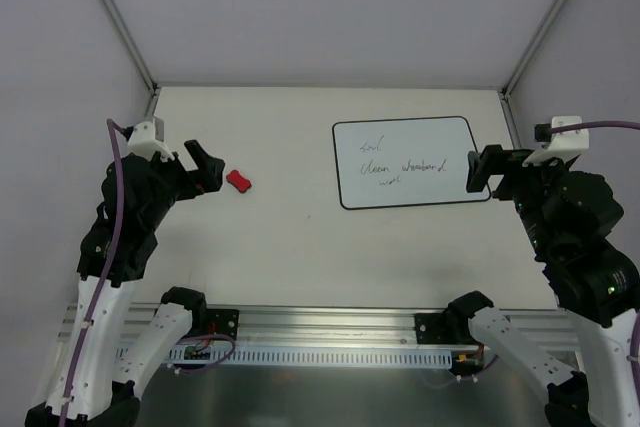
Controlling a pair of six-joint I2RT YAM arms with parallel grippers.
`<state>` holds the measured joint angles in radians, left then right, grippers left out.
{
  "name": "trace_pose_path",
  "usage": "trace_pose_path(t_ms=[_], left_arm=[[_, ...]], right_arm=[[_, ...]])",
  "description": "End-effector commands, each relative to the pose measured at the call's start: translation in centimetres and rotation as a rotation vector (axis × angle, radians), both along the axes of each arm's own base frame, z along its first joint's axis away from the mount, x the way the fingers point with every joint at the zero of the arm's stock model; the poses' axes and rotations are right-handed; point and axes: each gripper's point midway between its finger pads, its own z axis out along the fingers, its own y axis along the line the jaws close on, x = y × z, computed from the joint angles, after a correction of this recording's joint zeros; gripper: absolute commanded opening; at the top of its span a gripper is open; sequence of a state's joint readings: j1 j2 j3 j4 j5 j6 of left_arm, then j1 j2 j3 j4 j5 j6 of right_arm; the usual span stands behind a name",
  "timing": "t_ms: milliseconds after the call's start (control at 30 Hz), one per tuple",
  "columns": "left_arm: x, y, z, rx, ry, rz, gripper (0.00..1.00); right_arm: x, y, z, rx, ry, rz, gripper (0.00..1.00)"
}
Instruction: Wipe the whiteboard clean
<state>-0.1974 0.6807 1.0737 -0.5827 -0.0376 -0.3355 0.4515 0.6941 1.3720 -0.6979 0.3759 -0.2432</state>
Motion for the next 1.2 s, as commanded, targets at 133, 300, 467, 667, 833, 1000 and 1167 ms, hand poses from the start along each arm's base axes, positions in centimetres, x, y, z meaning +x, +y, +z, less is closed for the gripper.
trace_pose_path(t_ms=[133,300,467,667,833,1000,1167], left_arm=[[0.8,-0.3,-2.6,-0.043,0.095,0.038,0.99],[1.4,-1.5,-3.5,-0.066,0.148,-0.010,0.99],[1.3,-0.3,-4.7,-0.145,0.173,0.123,0.99],[1.6,1.1,-6.0,-0.078,0.192,0.180,0.99],[3.8,-0.9,-8.5,-0.110,0.368,0.151,0.99],[7.2,-2.9,-12.3,-0.148,0.565,0.153,0.99],[10.2,-2.7,-15.4,-0.142,0.664,0.266,0.99]], right_arm=[[-0.1,0.5,0.3,0.018,-0.001,0.024,0.99],[-0.3,1.0,-1.3,0.036,0.027,0.046,0.99],[0.0,1.0,-3.1,0.035,0.068,0.030,0.99],[0.3,1.0,-4.4,0.059,0.098,0.007,0.99],[1.0,1.4,-5.9,0.041,0.154,0.003,0.99],[1.5,1.7,-6.8,0.044,0.188,-0.007,0.99],[1.6,2.4,-9.1,0.030,0.240,0.022,0.99]])
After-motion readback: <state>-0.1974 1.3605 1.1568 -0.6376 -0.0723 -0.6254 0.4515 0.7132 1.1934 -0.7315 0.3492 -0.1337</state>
